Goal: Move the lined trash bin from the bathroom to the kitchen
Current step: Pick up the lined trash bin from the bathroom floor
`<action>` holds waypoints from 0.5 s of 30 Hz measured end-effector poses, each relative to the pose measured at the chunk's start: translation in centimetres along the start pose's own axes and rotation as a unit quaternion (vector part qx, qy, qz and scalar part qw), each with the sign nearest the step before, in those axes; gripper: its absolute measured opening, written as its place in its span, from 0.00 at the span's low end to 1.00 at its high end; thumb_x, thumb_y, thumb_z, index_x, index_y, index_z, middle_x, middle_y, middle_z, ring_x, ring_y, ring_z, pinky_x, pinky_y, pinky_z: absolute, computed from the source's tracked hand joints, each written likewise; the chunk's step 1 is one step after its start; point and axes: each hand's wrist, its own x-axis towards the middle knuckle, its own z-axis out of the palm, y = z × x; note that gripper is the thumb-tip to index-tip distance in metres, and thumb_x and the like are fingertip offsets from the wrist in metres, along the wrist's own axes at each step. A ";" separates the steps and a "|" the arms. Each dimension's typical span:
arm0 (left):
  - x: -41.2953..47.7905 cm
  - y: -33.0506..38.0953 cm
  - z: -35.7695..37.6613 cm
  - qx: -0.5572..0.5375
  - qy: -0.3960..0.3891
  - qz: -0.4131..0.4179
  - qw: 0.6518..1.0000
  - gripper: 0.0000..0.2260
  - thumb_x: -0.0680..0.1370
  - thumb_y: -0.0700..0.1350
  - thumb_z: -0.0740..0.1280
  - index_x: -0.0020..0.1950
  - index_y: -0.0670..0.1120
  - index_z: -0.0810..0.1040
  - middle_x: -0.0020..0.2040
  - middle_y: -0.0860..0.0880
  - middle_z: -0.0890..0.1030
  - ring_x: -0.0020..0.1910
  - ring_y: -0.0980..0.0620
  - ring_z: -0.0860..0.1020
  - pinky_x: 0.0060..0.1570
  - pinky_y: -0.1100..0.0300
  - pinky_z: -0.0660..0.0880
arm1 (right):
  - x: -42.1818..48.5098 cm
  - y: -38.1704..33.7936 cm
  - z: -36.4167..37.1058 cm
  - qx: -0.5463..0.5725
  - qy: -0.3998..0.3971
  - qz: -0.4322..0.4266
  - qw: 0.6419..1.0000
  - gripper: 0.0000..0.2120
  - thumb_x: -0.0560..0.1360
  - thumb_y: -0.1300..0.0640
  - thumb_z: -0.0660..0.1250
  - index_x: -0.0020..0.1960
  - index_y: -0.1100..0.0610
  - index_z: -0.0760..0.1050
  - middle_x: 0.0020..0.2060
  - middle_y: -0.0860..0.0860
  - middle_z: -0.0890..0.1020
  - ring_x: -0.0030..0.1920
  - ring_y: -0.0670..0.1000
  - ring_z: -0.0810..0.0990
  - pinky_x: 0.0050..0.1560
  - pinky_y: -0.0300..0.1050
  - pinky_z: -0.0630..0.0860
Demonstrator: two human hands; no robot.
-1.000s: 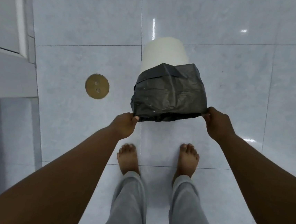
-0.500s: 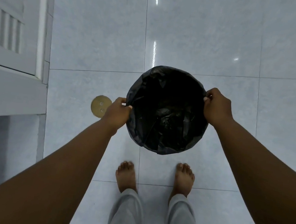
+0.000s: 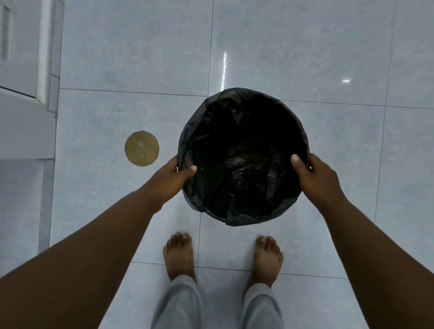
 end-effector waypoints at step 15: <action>-14.4 13.3 -4.1 -0.214 -0.022 0.144 0.966 0.25 0.77 0.57 0.64 0.74 0.55 0.70 0.70 0.52 0.78 0.68 0.51 0.76 0.70 0.48 0.70 | -10.8 -10.8 -9.9 0.232 -0.088 -0.079 0.966 0.31 0.67 0.30 0.66 0.69 0.35 0.67 0.67 0.39 0.75 0.66 0.44 0.74 0.67 0.54 0.71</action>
